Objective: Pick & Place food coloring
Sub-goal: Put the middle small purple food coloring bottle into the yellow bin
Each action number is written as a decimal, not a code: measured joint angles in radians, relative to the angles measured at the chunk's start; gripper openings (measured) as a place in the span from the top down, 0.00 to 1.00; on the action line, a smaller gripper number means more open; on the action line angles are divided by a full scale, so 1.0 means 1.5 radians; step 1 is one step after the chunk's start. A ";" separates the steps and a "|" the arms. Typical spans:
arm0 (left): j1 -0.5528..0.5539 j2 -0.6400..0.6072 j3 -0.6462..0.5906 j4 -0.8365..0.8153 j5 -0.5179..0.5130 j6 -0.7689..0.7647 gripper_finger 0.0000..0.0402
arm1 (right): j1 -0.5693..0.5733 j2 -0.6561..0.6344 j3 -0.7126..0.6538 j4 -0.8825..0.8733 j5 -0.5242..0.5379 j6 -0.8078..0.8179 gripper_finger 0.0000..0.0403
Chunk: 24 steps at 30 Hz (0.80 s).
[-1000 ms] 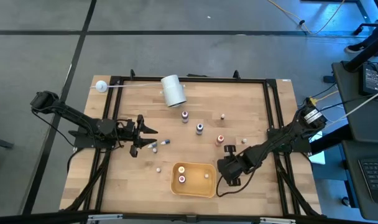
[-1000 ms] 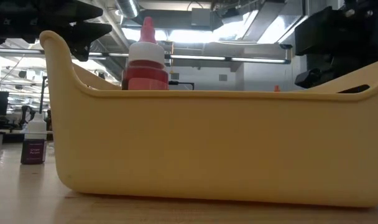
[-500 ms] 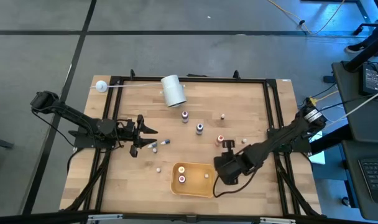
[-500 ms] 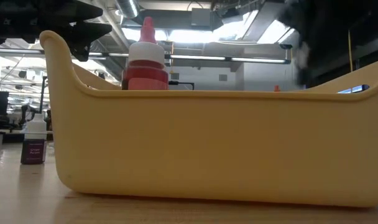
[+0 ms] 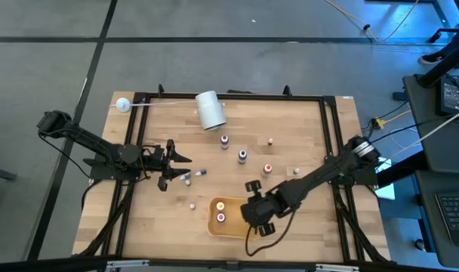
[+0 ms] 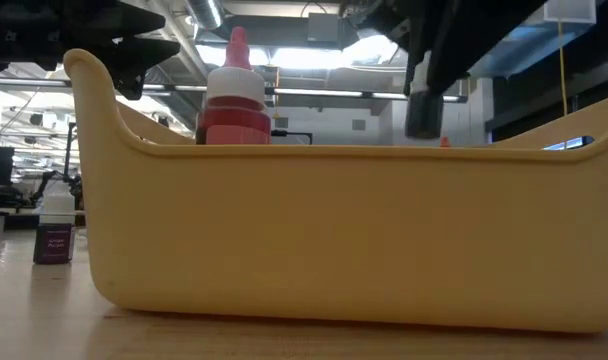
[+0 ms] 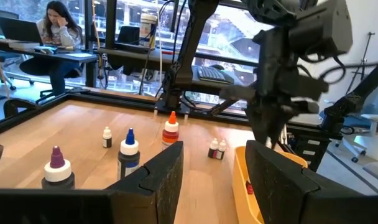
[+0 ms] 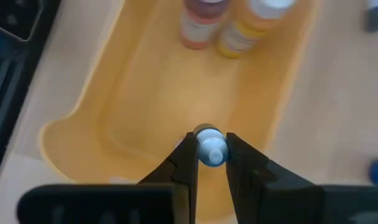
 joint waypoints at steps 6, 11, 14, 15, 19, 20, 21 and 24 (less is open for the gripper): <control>0.000 0.000 0.000 -0.001 0.000 -0.008 0.58 | -0.013 0.056 0.018 0.012 -0.022 -0.014 0.84; 0.000 0.000 0.000 -0.001 0.000 -0.011 0.58 | -0.017 0.084 0.018 0.022 -0.022 -0.016 0.84; 0.000 0.000 0.000 -0.001 0.000 -0.011 0.58 | -0.018 0.091 0.018 0.024 -0.023 -0.014 0.84; 0.000 0.000 0.000 -0.001 0.000 -0.011 0.58 | -0.018 0.093 0.018 0.025 -0.023 -0.014 0.83; 0.000 0.000 0.000 -0.002 0.000 -0.011 0.58 | -0.018 0.093 0.018 0.027 -0.022 -0.015 0.82; 0.000 0.000 0.000 -0.002 0.000 -0.011 0.59 | -0.019 0.093 0.018 0.029 -0.022 -0.015 0.81; 0.000 0.000 0.000 -0.002 0.000 -0.011 0.59 | -0.019 0.093 0.018 0.029 -0.022 -0.015 0.80; 0.000 0.000 0.000 -0.002 0.000 -0.011 0.59 | -0.018 0.093 0.018 0.029 -0.022 -0.014 0.76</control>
